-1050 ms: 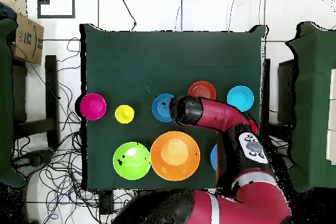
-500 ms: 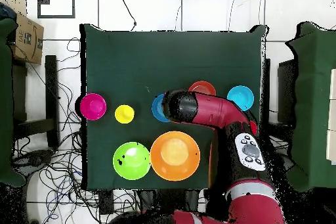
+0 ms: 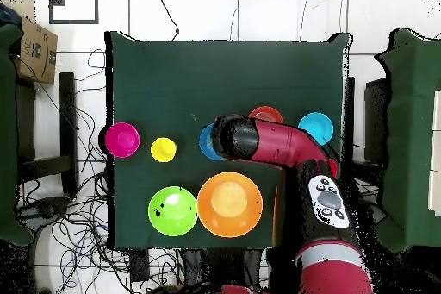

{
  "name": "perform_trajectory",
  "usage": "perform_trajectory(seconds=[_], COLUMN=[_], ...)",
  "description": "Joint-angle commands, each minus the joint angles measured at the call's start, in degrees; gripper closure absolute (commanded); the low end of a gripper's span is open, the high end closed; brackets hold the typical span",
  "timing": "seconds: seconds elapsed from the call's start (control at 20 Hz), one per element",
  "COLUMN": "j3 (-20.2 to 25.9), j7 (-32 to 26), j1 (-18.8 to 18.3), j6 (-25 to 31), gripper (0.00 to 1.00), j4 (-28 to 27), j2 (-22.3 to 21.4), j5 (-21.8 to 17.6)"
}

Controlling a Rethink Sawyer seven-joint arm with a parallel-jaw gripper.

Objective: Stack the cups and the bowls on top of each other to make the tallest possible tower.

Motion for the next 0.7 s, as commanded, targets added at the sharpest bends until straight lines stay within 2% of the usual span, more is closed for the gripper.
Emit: perform_trajectory(seconds=[0.05, 0.2, 0.7], j3=[6.05, 6.53, 6.55], j7=[-1.7, -2.74, -2.96], j1=[-2.38, -3.59, -3.91], j6=[3.1, 2.13, -0.87], gripper=[0.0, 0.0, 0.0], j4=[-1.96, -3.02, -7.16], j2=[5.67, 7.42, 12.73], j5=[-3.09, -3.9, -5.88])
